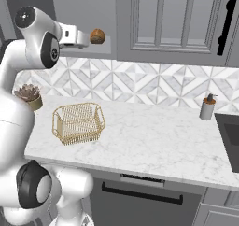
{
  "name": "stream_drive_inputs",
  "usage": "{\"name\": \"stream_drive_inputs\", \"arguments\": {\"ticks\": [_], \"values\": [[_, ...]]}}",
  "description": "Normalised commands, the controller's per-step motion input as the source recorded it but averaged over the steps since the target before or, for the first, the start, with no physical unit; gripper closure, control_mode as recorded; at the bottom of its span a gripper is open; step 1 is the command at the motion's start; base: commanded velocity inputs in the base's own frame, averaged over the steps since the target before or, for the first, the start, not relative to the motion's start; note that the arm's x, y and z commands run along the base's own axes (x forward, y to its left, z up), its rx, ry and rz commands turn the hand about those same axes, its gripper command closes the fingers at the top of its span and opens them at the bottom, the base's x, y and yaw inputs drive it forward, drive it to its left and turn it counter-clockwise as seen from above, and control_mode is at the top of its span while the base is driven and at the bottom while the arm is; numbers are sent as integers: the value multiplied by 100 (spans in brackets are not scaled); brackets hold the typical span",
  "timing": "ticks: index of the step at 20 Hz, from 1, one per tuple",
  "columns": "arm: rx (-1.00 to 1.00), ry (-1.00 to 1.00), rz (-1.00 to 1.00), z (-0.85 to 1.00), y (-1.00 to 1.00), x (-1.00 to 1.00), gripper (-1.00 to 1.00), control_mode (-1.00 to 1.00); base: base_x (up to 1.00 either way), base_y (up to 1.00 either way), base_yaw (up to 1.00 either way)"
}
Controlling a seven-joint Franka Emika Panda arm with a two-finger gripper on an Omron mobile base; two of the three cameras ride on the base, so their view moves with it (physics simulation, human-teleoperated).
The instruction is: Open the cabinet, pick up the bread from the cabinet and place it in the basket. Then move the basket to the dining counter.
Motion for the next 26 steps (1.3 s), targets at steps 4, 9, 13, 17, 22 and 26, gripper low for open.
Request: {"name": "stream_drive_inputs", "arguments": {"ticks": [4,9,13,17,22,26], "values": [[3,0,-8,0,0,31,-100,-100,0,0,0],[0,-1,0,0,16,58,-100,-100,0,0,0],[0,0,0,0,19,79,-100,-100,0,0,0],[-1,5,0,0,1,89,-100,-100,0,0,0],[-5,9,0,0,0,69,-100,-100,0,0,0],[-3,5,0,0,-5,51,-100,-100,0,0,0]]}}
